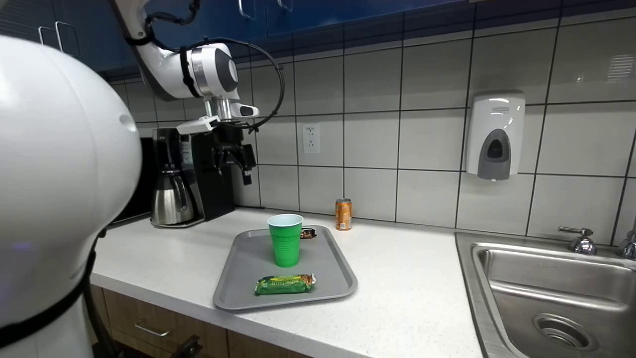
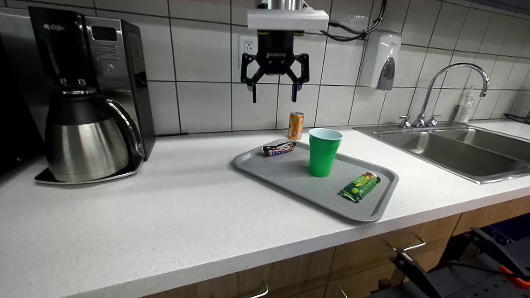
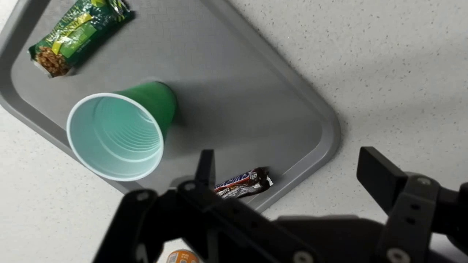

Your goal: Remove the chocolate bars from the tray

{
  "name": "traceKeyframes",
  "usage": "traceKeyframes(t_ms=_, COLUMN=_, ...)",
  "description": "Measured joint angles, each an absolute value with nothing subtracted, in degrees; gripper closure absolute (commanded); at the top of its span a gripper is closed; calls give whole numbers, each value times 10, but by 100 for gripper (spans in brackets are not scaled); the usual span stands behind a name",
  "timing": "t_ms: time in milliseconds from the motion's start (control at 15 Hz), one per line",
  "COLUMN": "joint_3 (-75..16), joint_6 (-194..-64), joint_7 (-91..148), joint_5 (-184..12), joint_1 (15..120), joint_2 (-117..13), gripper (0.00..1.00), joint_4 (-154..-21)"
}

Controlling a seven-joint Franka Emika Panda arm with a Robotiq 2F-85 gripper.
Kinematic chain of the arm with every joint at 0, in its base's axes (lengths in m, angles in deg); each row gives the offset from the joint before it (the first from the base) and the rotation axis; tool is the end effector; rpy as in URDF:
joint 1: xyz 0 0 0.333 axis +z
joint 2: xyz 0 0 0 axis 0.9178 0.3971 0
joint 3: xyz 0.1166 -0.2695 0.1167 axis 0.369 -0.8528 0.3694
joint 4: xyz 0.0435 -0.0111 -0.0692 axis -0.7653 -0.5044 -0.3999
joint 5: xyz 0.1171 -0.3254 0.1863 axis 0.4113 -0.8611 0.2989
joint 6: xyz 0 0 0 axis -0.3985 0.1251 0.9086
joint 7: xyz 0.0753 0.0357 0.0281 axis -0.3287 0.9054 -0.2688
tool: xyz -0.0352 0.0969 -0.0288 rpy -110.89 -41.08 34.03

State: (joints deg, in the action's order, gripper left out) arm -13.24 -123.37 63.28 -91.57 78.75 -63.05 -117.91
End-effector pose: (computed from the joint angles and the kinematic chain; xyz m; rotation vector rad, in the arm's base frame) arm 0.5076 0.2244 0.3651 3.0571 -0.2674 0.1081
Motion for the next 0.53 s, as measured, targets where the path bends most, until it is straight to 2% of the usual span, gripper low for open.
traceKeyframes(t_ms=533, joint_3=-164, joint_6=-1236, joint_7=715, joint_5=-930, joint_1=795, joint_2=-561, gripper=0, joint_4=-1128)
